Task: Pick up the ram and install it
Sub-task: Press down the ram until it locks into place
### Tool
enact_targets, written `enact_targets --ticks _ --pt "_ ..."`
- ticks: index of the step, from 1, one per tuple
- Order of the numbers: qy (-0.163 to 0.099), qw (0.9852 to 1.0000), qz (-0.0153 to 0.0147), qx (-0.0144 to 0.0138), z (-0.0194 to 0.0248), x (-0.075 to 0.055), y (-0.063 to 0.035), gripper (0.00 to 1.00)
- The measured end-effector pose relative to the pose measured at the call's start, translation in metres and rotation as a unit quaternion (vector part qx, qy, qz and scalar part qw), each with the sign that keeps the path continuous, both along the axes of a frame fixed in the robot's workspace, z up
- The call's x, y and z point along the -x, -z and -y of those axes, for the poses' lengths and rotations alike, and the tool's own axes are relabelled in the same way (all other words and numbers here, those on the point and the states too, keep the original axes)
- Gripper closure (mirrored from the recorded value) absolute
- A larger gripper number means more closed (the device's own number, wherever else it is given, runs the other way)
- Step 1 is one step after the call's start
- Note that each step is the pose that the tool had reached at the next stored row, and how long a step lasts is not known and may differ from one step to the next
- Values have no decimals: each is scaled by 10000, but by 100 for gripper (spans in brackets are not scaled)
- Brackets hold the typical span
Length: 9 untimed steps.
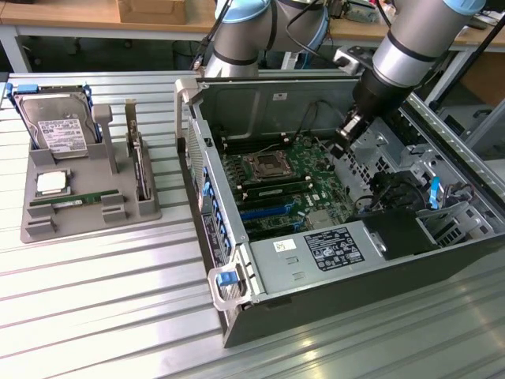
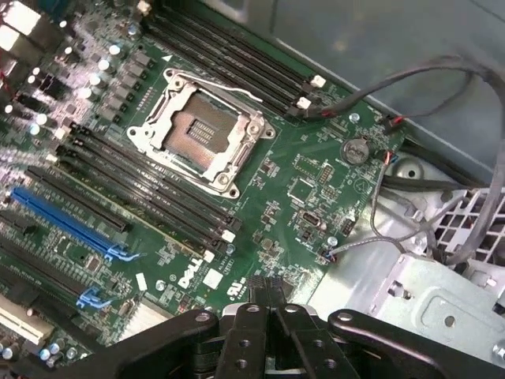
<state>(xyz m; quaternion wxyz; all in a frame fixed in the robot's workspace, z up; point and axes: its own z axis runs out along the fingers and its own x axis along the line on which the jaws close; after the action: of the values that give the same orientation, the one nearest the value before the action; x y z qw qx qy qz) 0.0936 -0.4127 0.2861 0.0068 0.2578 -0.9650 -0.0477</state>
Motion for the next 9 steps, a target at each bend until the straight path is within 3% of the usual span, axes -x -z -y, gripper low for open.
enact_targets --ticks 2,4,7,9 --pt "341 9994 0 0 0 0 1 90" --pt "474 9989 0 0 0 0 1 90" --pt "892 9960 0 1 0 0 2 90" --pt "1018 9948 0 2 0 0 2 90"
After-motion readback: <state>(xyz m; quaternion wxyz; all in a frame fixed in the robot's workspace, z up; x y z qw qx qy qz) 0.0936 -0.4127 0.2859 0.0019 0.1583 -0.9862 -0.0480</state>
